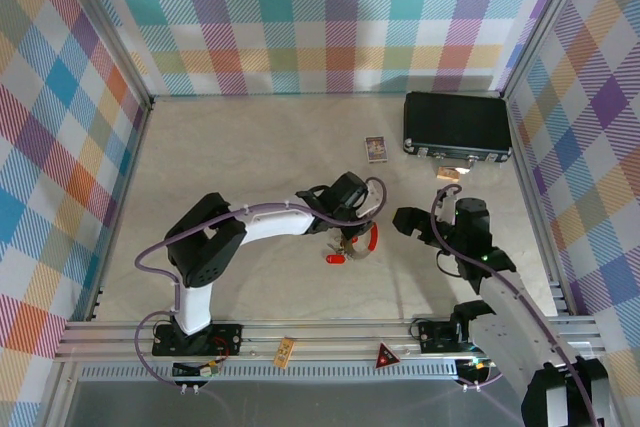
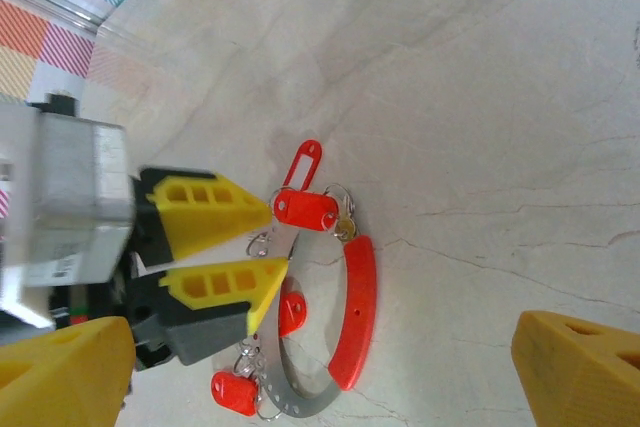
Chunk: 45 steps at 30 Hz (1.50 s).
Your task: Put the keys on the keyring
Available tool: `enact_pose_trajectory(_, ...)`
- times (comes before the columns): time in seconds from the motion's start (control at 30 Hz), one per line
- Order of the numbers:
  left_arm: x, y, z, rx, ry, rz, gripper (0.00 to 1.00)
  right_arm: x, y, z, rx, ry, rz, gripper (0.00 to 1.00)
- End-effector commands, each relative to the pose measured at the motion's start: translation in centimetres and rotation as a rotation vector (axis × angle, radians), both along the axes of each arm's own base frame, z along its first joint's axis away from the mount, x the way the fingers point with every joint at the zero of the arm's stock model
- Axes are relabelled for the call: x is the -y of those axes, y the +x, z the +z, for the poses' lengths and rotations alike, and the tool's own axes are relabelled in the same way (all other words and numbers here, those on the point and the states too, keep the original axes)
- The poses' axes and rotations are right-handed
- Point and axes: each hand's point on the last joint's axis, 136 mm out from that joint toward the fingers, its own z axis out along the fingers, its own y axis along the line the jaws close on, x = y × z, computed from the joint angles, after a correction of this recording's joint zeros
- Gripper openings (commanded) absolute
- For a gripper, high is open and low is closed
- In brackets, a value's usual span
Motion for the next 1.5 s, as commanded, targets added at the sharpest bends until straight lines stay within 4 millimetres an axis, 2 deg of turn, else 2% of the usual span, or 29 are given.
enact_pose_trajectory(0.0, 0.4, 1.3, 0.3, -0.033, 0.013, 0.106, 0.12, 0.8, -0.4, -0.8, -0.019, -0.02, -0.039, 0.96)
enact_pose_trajectory(0.03, 0.9, 1.2, 0.8, -0.071, -0.014, 0.141, 0.12, 1.1, -0.4, -0.8, -0.016, -0.028, -0.053, 0.97)
enact_pose_trajectory(0.07, 1.1, 1.2, 1.2, -0.091, -0.036, 0.184, 0.21, 1.4, -0.5, -0.9, -0.016, -0.033, -0.07, 0.97)
enact_pose_trajectory(0.1, 1.3, 1.3, 1.7, -0.098, -0.063, 0.221, 0.23, 1.6, -0.5, -0.9, -0.012, -0.033, -0.082, 0.97)
enact_pose_trajectory(0.13, 1.3, 1.3, 2.4, -0.104, -0.095, 0.268, 0.23, 1.7, -0.5, -0.9, -0.004, -0.034, -0.093, 0.97)
enact_pose_trajectory(0.23, 1.0, 1.7, 3.7, -0.168, -0.185, 0.444, 0.15, 2.4, -0.6, -1.0, 0.012, -0.045, -0.128, 0.97)
enact_pose_trajectory(0.33, 0.9, 1.5, 3.3, -0.279, -0.254, 0.611, 0.15, 3.1, -0.6, -0.7, 0.031, -0.064, -0.169, 0.98)
enact_pose_trajectory(0.6, 1.2, 1.0, 1.5, -0.421, -0.362, 0.869, 0.19, 3.9, -1.3, -0.2, 0.069, -0.063, -0.21, 0.98)
enact_pose_trajectory(1.2, 1.4, 0.0, -2.5, -0.483, -0.26, 1.011, 0.23, 4.0, -1.8, 0.3, 0.099, -0.05, -0.212, 0.99)
enact_pose_trajectory(1.47, 1.7, 0.4, -2.5, -0.477, -0.265, 1.027, 0.24, 3.8, -1.8, 0.3, 0.101, -0.044, -0.201, 0.99)
